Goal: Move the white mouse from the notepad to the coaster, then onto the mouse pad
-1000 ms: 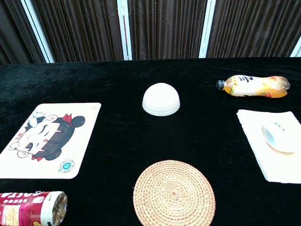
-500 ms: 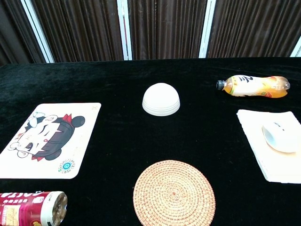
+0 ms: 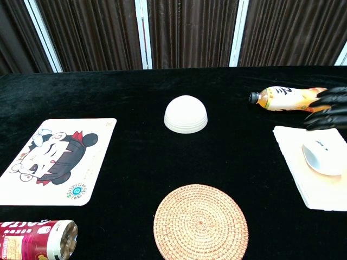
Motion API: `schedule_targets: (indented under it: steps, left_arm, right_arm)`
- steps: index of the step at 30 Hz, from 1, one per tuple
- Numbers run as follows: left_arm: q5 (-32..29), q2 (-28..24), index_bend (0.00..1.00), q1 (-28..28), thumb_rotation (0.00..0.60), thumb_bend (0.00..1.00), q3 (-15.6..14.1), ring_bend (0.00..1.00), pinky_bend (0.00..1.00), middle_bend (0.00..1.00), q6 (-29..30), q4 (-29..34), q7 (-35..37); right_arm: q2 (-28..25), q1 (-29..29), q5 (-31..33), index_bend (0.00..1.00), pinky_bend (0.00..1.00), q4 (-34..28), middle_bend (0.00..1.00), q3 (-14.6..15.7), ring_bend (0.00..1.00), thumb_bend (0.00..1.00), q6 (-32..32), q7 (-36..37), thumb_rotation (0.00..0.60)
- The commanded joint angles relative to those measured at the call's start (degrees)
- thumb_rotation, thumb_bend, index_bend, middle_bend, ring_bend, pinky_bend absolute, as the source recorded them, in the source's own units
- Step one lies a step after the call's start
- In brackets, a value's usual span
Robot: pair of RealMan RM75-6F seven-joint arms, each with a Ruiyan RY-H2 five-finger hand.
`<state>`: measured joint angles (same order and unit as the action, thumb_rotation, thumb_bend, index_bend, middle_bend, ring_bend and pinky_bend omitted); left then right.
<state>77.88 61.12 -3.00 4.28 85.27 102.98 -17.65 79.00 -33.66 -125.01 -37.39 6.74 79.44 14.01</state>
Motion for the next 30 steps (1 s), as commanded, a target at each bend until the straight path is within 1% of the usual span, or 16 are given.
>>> schedule_targets:
  steps: [1,8,13,20,22,24,26,27,29,30]
  left_arm:
    - [-1.04,0.42,0.0,-0.17,0.6,0.0,0.37,0.0,0.0,0.0,-0.16,-0.16,-0.55]
    - [-3.05,0.97,0.0,-0.64,0.6,0.0,0.85,0.0,0.0,0.0,-0.83,-0.53,-1.53]
    - [-3.96,1.15,0.0,-0.84,0.6,0.0,1.09,0.0,0.0,0.0,-0.95,-0.72,-1.82]
    - [-4.66,1.55,0.0,-0.93,0.6,0.0,1.23,0.0,0.0,0.0,-0.56,-1.05,-2.71]
    - [-4.96,1.67,0.0,-1.02,0.6,0.0,1.25,0.0,0.0,0.0,-0.66,-1.05,-2.94]
    - [-4.92,1.82,0.0,-1.06,0.6,0.0,1.18,0.0,0.0,0.0,-0.52,-1.08,-3.36]
    - [-4.84,1.98,0.0,-1.06,0.6,0.0,1.07,0.0,0.0,0.0,-0.36,-1.14,-3.74]
    - [-4.91,2.11,0.0,-1.08,0.6,0.0,1.06,0.0,0.0,0.0,-0.29,-1.18,-3.9]
    - [-5.11,2.3,0.0,-1.16,0.6,0.0,1.06,0.0,0.0,0.0,-0.33,-1.22,-4.18]
    - [-5.2,2.37,0.0,-1.2,0.6,0.0,1.05,0.0,0.0,0.0,-0.39,-1.22,-4.27]
  right_arm:
    - [5.29,-3.51,-2.99,0.12,0.0,7.62,0.13,3.13,0.0,0.0,1.91,2.65,0.6]
    - [9.94,-4.64,-3.7,0.13,0.0,17.57,0.14,6.56,0.0,0.0,4.2,3.01,0.6]
    - [11.99,-4.41,-2.21,0.13,0.0,21.75,0.15,7.98,0.0,0.0,4.35,4.35,0.6]
    - [12.72,-3.3,-0.56,0.14,0.01,25.41,0.16,10.13,0.0,0.0,4.88,6.5,0.6]
    - [13.03,-3.0,-0.23,0.14,0.05,26.14,0.16,10.76,0.02,0.0,4.8,6.92,0.6]
    - [13.45,-2.66,0.11,0.14,0.1,27.01,0.19,11.44,0.06,0.0,4.79,7.19,0.6]
    - [13.78,-2.36,0.4,0.16,0.21,27.69,0.27,11.96,0.15,0.01,4.89,7.2,0.6]
    - [13.96,-2.21,0.53,0.18,0.25,28.06,0.3,12.3,0.18,0.03,5.46,7.14,0.6]
    - [14.33,-1.9,0.85,0.26,0.35,28.56,0.39,12.79,0.27,0.15,6.31,7.46,0.6]
    - [14.49,-1.76,1.11,0.28,0.37,28.71,0.42,12.87,0.3,0.19,6.69,7.66,0.6]
